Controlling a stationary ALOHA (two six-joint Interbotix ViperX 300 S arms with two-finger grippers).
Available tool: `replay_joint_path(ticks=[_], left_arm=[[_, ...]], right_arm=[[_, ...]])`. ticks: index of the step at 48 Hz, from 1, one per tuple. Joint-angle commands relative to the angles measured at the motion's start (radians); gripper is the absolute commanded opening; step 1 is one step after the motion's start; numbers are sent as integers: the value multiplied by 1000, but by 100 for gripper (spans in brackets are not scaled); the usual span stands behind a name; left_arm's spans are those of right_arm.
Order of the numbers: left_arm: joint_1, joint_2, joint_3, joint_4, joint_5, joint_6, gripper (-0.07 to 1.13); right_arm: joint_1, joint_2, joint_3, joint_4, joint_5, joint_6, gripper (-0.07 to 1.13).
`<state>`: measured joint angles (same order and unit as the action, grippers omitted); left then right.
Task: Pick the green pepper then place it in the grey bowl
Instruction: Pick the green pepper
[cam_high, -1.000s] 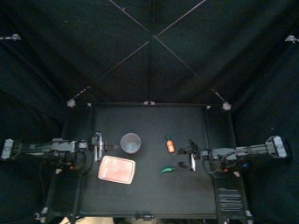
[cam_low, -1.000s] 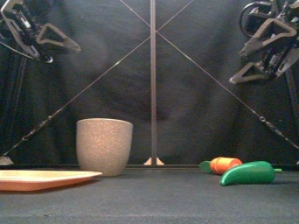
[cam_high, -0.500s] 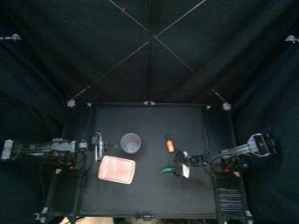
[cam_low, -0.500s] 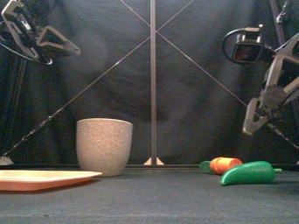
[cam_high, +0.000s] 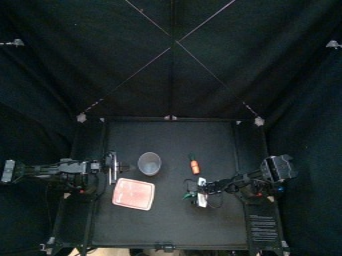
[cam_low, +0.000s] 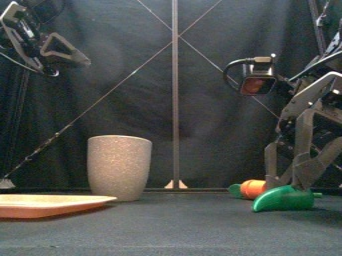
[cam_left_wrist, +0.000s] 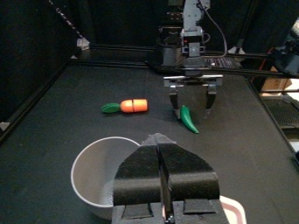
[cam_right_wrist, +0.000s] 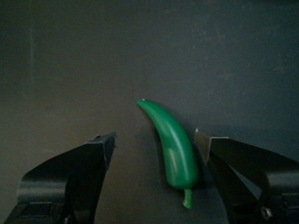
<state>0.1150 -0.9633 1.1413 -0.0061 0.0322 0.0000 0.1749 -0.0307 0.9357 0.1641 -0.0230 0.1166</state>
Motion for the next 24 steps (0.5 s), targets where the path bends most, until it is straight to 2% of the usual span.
replay_joint_path(ticks=[1,10,20,24], left_arm=[[2,5,-12,-9,-9,2,0],[0,5,-12,-12,-9,2,0],[0,5,-9,-12,-9,2,0],[0,5,-6,-12,-9,0,0]], right_arm=[[-2,-5,-18,-5,2,0,104],[-3,-3,-20,-9,3,0,96],[-3,8,-15,-3,9,2,65],[-2,15,-20,-3,11,2,58]])
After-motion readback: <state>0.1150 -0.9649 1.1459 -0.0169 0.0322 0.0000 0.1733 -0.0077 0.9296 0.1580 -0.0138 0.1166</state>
